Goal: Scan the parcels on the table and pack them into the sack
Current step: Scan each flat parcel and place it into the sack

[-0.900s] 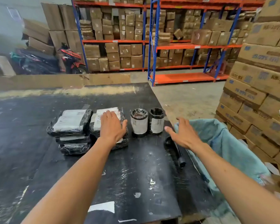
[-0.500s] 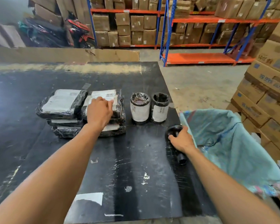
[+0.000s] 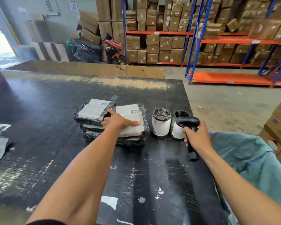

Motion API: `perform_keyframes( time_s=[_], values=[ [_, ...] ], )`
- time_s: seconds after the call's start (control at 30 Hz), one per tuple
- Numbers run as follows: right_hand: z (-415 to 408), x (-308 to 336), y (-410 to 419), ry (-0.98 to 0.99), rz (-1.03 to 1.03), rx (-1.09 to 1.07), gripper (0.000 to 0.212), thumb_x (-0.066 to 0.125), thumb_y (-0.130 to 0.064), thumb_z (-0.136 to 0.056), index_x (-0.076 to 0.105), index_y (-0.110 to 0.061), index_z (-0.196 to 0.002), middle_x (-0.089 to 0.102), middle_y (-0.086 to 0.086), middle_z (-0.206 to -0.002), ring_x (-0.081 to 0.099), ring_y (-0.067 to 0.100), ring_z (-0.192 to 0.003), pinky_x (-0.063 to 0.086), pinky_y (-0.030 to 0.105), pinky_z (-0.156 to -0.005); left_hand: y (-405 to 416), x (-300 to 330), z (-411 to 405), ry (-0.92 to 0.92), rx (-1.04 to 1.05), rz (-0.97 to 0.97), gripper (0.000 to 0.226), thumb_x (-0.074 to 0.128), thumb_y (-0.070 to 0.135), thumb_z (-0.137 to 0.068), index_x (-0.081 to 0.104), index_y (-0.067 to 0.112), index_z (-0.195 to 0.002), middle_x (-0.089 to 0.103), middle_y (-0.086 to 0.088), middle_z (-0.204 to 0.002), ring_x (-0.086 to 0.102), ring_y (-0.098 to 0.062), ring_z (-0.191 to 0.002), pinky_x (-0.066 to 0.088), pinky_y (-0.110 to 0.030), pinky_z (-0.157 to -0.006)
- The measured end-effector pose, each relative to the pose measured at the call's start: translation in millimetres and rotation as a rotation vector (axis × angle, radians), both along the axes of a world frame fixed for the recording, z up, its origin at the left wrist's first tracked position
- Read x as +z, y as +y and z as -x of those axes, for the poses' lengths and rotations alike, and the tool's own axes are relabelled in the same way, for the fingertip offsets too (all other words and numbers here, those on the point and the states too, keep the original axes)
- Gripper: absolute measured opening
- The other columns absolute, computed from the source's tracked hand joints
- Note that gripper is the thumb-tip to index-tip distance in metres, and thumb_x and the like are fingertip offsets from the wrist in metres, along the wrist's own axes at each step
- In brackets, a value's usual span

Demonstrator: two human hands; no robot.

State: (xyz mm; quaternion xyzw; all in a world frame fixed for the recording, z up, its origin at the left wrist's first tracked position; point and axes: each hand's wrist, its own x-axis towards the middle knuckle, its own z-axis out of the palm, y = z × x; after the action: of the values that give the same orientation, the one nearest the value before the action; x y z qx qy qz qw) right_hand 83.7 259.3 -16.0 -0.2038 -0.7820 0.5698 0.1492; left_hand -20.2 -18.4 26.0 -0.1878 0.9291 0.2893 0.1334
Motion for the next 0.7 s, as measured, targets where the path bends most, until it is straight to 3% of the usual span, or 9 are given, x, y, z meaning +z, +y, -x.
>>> perform_keyframes(
  time_s=[0.13,0.27,0.37,0.5,0.7],
  values=[
    [1.5,13.6,-24.4,0.068,0.112,0.072,0.042,0.068,-0.002,-0.092,0.05,-0.015,-0.127,0.069,0.009,-0.074,0.057,0.02,-0.047,0.051,0.036,-0.05,-4.2,-13.2,-10.6,0.114,-0.001,-0.079,0.16,0.083,0.078,-0.048,-0.028,0.033,-0.154,0.034,-0.029,-0.155,0.02,-0.05,-0.144,0.022,-0.056,-0.114],
    [-2.3,24.4,-54.8,0.078,0.169,0.241,0.051,0.069,-0.003,-0.095,0.046,-0.02,-0.138,0.074,0.012,-0.109,0.066,0.019,-0.056,0.059,0.034,-0.055,2.2,-16.9,-22.5,0.302,-0.096,-0.051,0.144,0.078,0.08,-0.055,-0.031,0.054,-0.145,0.038,-0.038,-0.144,0.051,-0.046,-0.121,0.043,-0.052,-0.099],
    [-7.8,35.8,-79.1,0.079,0.174,0.325,0.056,0.067,-0.002,-0.097,0.042,-0.026,-0.143,0.073,0.015,-0.107,0.066,0.018,-0.058,0.059,0.033,-0.054,1.0,-17.1,-33.4,0.372,-0.171,-0.016,0.124,0.07,0.084,-0.062,-0.016,0.06,-0.149,0.034,-0.035,-0.146,0.056,-0.046,-0.116,0.045,-0.048,-0.097],
    [-15.5,47.9,-101.9,0.107,0.115,0.328,0.053,0.068,-0.017,-0.097,0.042,-0.029,-0.142,0.075,0.015,-0.094,0.059,0.018,-0.057,0.051,0.033,-0.05,-5.4,-21.2,-52.2,0.427,-0.167,-0.105,0.109,0.073,0.078,-0.067,0.005,0.063,-0.151,0.028,-0.028,-0.151,0.058,-0.048,-0.115,0.046,-0.045,-0.096],
    [-30.2,61.0,-125.1,0.161,0.061,0.309,0.052,0.064,-0.057,-0.099,0.043,-0.031,-0.139,0.072,0.01,-0.086,0.06,0.017,-0.056,0.051,0.033,-0.049,-22.9,-33.1,-81.0,0.53,-0.141,-0.195,0.103,0.076,0.072,-0.069,0.012,0.064,-0.149,0.039,-0.014,-0.13,0.061,-0.042,-0.107,0.047,-0.041,-0.092]
  ],
)
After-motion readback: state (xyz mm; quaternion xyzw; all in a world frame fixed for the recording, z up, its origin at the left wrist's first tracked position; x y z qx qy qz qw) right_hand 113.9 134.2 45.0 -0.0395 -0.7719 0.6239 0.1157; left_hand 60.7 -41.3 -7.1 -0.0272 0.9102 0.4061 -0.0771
